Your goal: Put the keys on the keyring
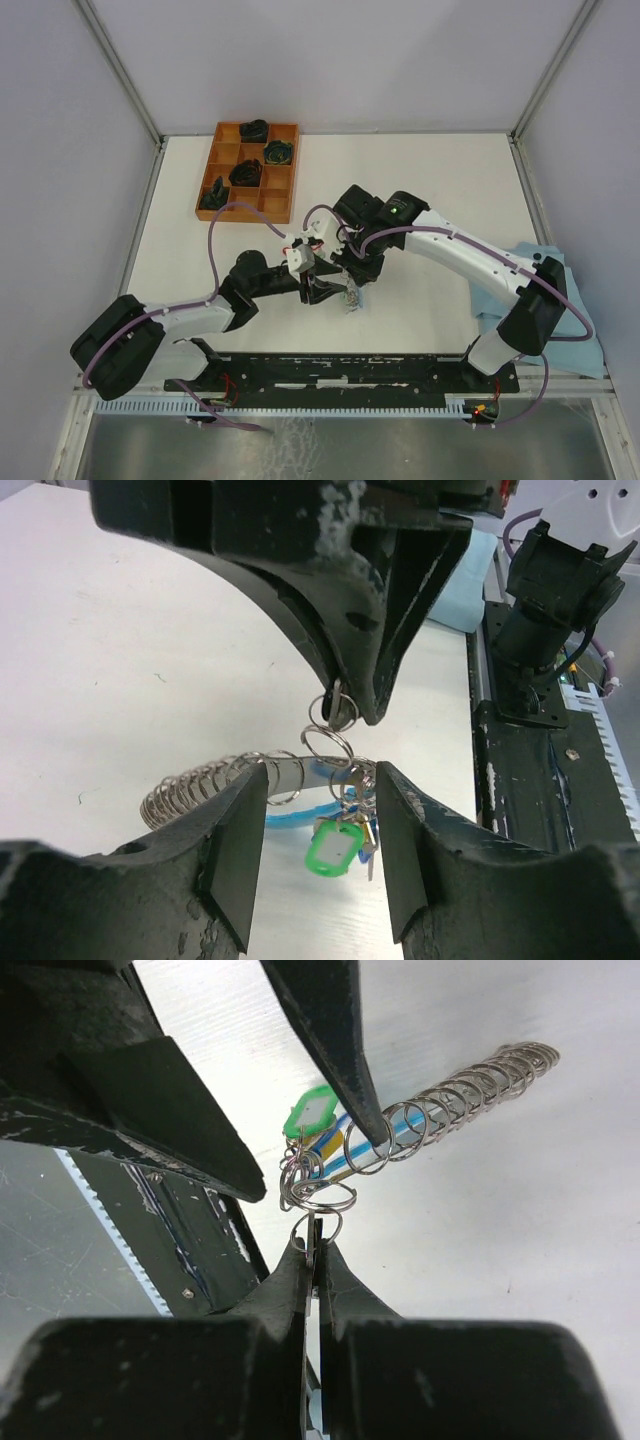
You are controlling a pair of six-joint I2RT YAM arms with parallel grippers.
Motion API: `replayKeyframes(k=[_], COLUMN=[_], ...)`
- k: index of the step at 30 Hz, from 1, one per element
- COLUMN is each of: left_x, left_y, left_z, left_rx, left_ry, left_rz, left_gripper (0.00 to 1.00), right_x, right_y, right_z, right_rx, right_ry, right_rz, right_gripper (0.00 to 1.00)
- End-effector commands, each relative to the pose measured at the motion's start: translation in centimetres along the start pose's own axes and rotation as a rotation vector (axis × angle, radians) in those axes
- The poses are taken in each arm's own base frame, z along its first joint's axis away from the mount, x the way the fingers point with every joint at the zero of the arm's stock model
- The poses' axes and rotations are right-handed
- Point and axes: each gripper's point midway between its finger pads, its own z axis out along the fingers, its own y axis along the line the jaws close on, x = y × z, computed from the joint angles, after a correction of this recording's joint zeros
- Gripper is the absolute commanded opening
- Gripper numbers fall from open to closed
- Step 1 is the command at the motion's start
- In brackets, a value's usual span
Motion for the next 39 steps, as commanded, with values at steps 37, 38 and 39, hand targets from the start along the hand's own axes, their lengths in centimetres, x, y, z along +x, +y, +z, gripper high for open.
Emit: replayKeyframes(k=[37, 38, 39], left_x=[-1.0, -1.2, -1.3], left_y=[2.1, 2.2, 2.3], left_z=[1.2, 1.2, 1.1], left_rx=[-0.262, -0.269, -0.275], left_ry=[-0.02, -0.026, -0.032], left_rz=[-0.055, -0.052, -0.048], left_gripper=[0.35, 0.34, 0.32], right_x=[-3.0, -3.0, -2.9], right_y=[-0.8, -0.7, -0.7], right_z=[-0.6, -0.6, -0.5], right_rx=[0.073, 0.072, 0.069], right_ry=[-0.073, -0.073, -0.072], right_rz=[0.017, 0.017, 0.017], right_gripper=[0.01, 0.01, 0.01])
